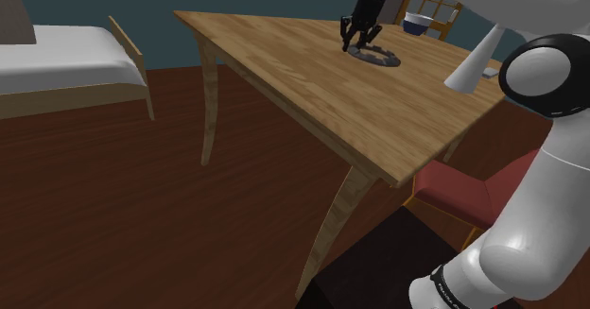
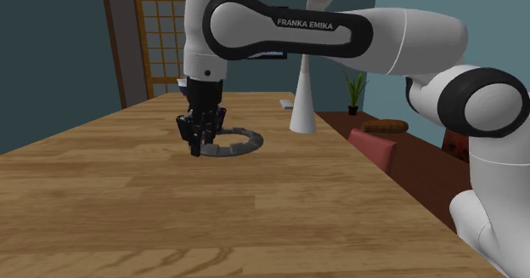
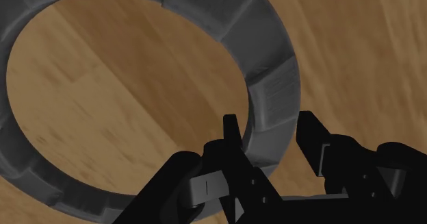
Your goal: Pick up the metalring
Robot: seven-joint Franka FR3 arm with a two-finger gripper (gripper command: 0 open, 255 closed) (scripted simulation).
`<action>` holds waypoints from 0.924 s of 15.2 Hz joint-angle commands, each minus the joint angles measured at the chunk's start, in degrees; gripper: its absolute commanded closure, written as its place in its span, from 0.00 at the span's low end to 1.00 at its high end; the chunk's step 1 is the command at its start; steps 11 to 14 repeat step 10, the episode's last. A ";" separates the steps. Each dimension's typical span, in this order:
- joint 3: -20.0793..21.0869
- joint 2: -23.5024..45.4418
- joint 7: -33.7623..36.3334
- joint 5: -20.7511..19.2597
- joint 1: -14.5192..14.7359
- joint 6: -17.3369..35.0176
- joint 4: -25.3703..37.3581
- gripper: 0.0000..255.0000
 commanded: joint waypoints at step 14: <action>-0.06 5.38 -0.40 0.60 -0.58 -10.11 15.47 1.00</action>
